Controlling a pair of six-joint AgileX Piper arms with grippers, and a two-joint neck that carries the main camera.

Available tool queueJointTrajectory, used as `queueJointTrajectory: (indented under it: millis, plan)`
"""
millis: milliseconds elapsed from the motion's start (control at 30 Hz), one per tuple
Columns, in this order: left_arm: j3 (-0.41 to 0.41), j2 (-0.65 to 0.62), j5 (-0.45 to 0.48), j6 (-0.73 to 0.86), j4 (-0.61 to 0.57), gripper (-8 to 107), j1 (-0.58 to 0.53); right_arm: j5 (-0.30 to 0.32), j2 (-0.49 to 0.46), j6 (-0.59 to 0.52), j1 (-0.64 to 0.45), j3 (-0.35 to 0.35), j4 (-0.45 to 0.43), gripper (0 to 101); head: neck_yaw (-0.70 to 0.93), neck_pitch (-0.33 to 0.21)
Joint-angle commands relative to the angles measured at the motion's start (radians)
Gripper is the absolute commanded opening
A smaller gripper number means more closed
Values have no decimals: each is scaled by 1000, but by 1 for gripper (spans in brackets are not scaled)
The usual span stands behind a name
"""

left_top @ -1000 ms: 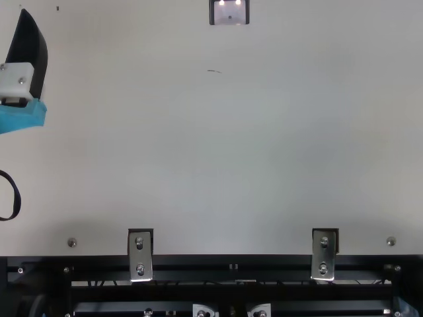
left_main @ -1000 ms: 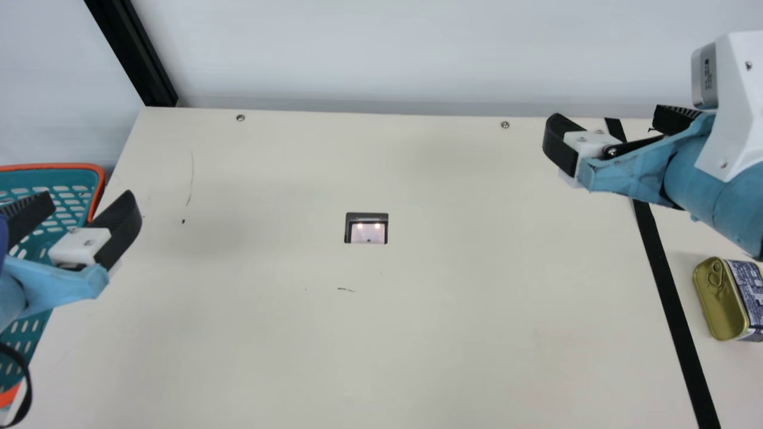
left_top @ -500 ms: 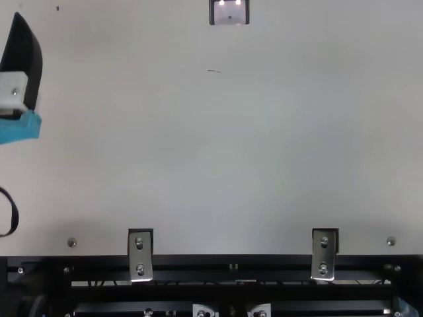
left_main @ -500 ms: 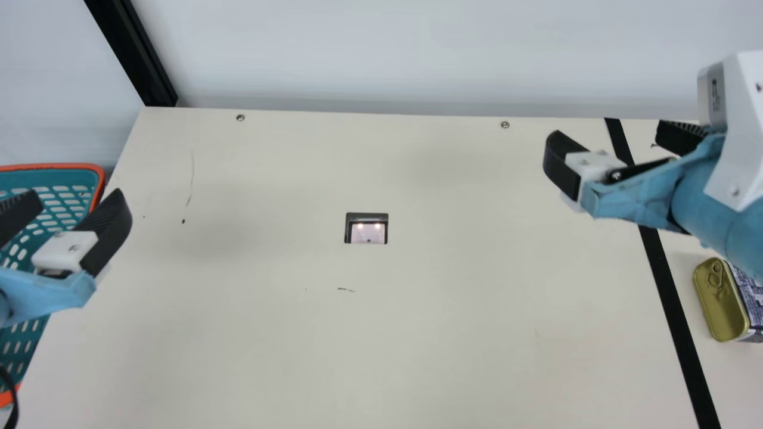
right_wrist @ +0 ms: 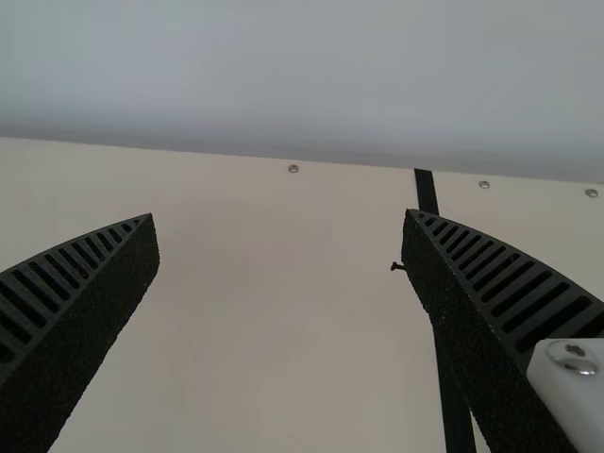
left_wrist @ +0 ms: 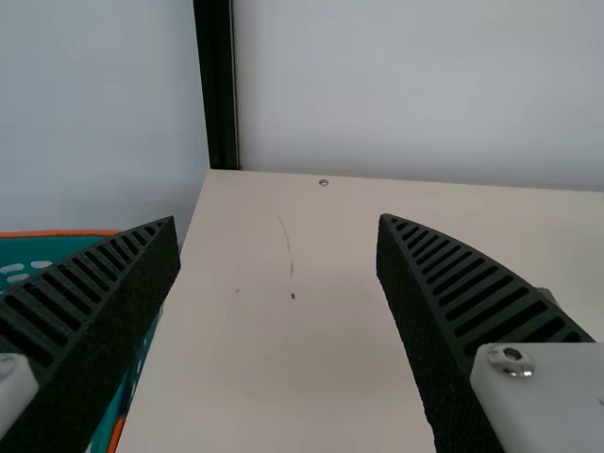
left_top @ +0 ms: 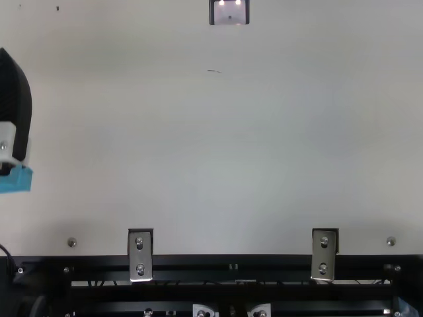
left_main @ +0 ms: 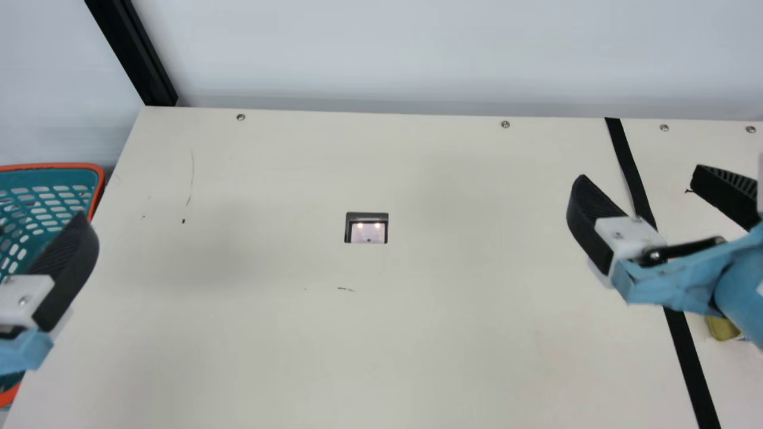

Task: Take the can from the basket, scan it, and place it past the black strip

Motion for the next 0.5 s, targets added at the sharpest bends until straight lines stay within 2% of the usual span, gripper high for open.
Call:
queueJointTrajectory:
  millis: [0,467]
  plan:
    - [11,-52,24,6,-10,90,-3,4,-77,9,4,38,8,101,15,-9]
    - [70,-282,176,59,-86,90,-1,78,-430,42,10,243,70,101,15,-9]
